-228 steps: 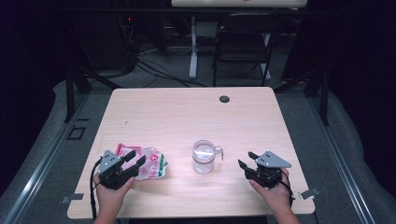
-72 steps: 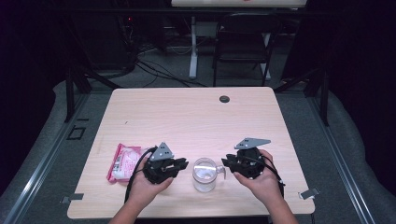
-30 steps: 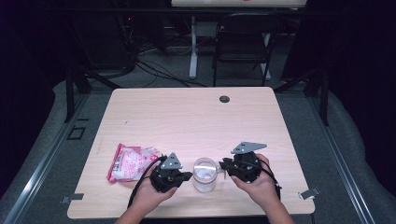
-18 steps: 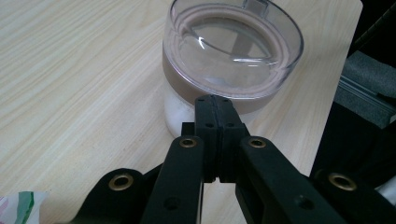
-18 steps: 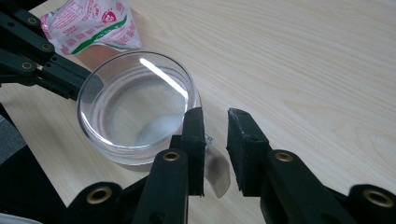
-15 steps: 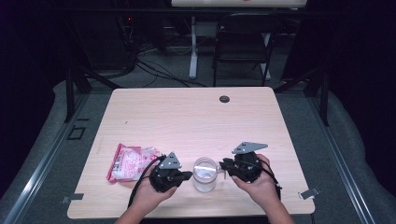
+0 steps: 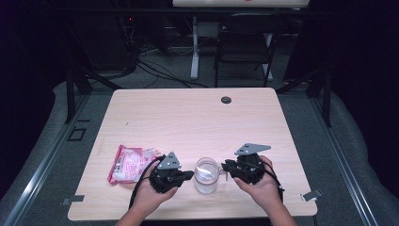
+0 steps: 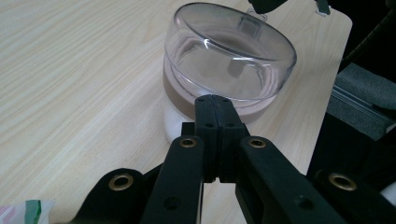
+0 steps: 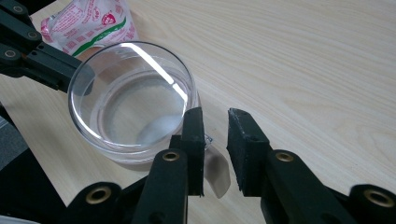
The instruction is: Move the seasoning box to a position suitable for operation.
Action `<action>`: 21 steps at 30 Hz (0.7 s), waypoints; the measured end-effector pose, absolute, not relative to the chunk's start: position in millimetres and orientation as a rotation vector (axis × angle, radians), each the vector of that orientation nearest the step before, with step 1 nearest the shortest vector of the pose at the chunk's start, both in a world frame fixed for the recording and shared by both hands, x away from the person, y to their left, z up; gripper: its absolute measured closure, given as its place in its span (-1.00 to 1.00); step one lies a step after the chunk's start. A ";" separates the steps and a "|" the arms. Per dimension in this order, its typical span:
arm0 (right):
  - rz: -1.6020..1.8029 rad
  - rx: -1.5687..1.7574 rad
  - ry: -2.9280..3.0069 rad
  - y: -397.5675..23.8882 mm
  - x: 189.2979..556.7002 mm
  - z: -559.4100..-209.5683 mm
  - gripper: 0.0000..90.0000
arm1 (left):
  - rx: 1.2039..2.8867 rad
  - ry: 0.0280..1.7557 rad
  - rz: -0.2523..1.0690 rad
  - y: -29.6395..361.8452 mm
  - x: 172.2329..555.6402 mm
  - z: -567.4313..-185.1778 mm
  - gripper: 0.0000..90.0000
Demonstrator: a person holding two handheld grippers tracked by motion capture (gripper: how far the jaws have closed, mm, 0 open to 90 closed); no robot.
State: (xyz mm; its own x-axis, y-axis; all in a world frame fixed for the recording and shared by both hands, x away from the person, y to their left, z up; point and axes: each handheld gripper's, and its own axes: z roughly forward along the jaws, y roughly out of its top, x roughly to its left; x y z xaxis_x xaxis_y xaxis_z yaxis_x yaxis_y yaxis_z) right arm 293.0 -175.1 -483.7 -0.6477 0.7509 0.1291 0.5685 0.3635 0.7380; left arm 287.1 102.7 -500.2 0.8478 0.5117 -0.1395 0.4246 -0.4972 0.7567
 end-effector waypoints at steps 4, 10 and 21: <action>1.151 1.176 2.393 -175.5 292.3 -484.0 0.67 | 2.151 0.676 0.141 102.6 287.0 -497.1 1.00; 1.152 1.151 2.398 -175.2 285.8 -478.3 0.61 | 2.140 0.659 0.152 101.2 286.5 -490.2 1.00; 1.216 1.022 2.409 -164.0 260.2 -458.9 0.38 | 2.136 0.617 0.142 89.1 286.6 -477.7 0.98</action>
